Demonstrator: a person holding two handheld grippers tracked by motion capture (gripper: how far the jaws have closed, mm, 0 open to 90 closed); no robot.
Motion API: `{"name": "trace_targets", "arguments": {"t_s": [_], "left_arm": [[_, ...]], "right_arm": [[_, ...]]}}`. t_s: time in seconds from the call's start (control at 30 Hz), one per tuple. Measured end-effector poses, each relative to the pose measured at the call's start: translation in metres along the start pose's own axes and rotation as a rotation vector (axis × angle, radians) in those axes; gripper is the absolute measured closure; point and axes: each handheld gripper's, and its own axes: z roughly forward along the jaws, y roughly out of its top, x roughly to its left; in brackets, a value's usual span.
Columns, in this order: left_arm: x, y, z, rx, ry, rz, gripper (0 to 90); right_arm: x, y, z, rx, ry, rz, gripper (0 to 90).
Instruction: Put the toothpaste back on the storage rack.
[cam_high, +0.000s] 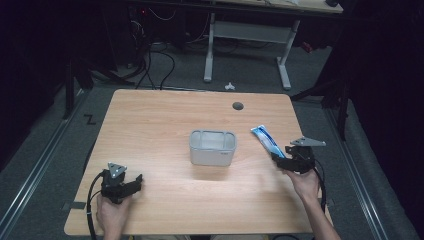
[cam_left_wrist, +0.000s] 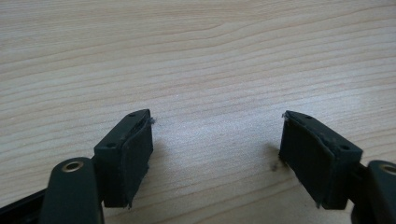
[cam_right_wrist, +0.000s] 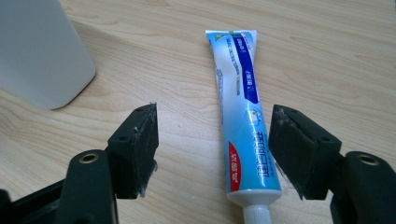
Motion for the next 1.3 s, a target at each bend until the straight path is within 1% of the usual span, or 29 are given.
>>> {"name": "trace_targets", "arguments": {"t_s": [0.17, 0.23, 0.27, 0.33, 0.4, 0.47, 0.5, 0.57, 0.6, 0.63, 0.77, 0.83, 0.93, 0.97, 1.03, 1.07, 1.13, 1.2, 1.27, 1.3], "left_arm": [[0.0, 0.0, 0.0, 0.0, 0.0, 0.0, 26.0], [0.0, 0.0, 0.0, 0.0, 0.0, 0.0, 26.1], [0.0, 0.0, 0.0, 0.0, 0.0, 0.0, 26.1], [0.0, 0.0, 0.0, 0.0, 0.0, 0.0, 26.1], [0.0, 0.0, 0.0, 0.0, 0.0, 0.0, 26.1], [0.0, 0.0, 0.0, -0.001, 0.0, -0.002, 26.0], [0.001, 0.0, 0.0, -0.002, -0.006, -0.005, 25.9], [0.001, 0.0, 0.0, 0.0, -0.004, -0.004, 25.9], [0.0, 0.0, 0.0, 0.0, -0.001, 0.0, 25.9], [0.0, 0.0, 0.0, 0.001, -0.002, 0.004, 25.8], [0.0, 0.0, 0.0, 0.0, -0.003, 0.002, 25.8], [0.0, 0.0, 0.0, 0.0, -0.003, 0.002, 25.9], [0.0, 0.0, 0.0, 0.0, -0.002, 0.002, 25.9], [0.0, 0.0, 0.0, 0.0, -0.002, 0.001, 25.9], [0.0, 0.0, 0.0, 0.0, -0.002, 0.001, 25.9], [0.0, 0.0, 0.0, 0.0, -0.002, 0.001, 25.9], [0.0, 0.0, 0.0, 0.0, -0.002, 0.001, 25.9], [0.0, 0.0, 0.0, 0.0, -0.002, 0.001, 26.0], [0.0, 0.0, 0.0, 0.0, -0.002, 0.001, 25.9], [0.0, 0.0, 0.0, 0.0, -0.002, 0.001, 25.9]], "right_arm": [[-0.004, 0.009, 0.003, 0.019, 0.01, 0.002, 37.4], [-0.006, 0.015, 0.004, 0.026, 0.0, -0.009, 37.8], [-0.008, 0.021, 0.006, 0.041, -0.005, -0.015, 38.3], [-0.008, 0.025, 0.007, 0.051, -0.012, -0.023, 38.8], [-0.01, 0.035, 0.013, 0.089, -0.026, -0.047, 40.4], [-0.011, 0.037, 0.015, 0.1, -0.029, -0.049, 41.4], [-0.012, 0.044, 0.023, 0.148, -0.03, -0.059, 42.7], [-0.012, 0.049, 0.028, 0.173, -0.033, -0.061, 42.8], [-0.012, 0.049, 0.028, 0.173, -0.033, -0.061, 42.8], [-0.012, 0.052, 0.029, 0.185, -0.03, -0.058, 42.8], [-0.011, 0.063, 0.038, 0.23, -0.035, -0.075, 42.8], [-0.012, 0.068, 0.043, 0.256, -0.036, -0.071, 42.8], [-0.014, 0.072, 0.048, 0.276, -0.033, -0.064, 43.0], [-0.016, 0.074, 0.053, 0.296, -0.026, -0.06, 43.2], [-0.017, 0.075, 0.056, 0.306, -0.028, -0.06, 43.2], [-0.018, 0.076, 0.061, 0.324, -0.027, -0.053, 43.5], [-0.019, 0.077, 0.063, 0.33, -0.024, -0.046, 43.7], [-0.021, 0.078, 0.071, 0.356, -0.028, -0.037, 44.4], [-0.022, 0.078, 0.073, 0.363, -0.032, -0.039, 44.7], [-0.023, 0.078, 0.08, 0.385, -0.036, -0.039, 45.2]]}}
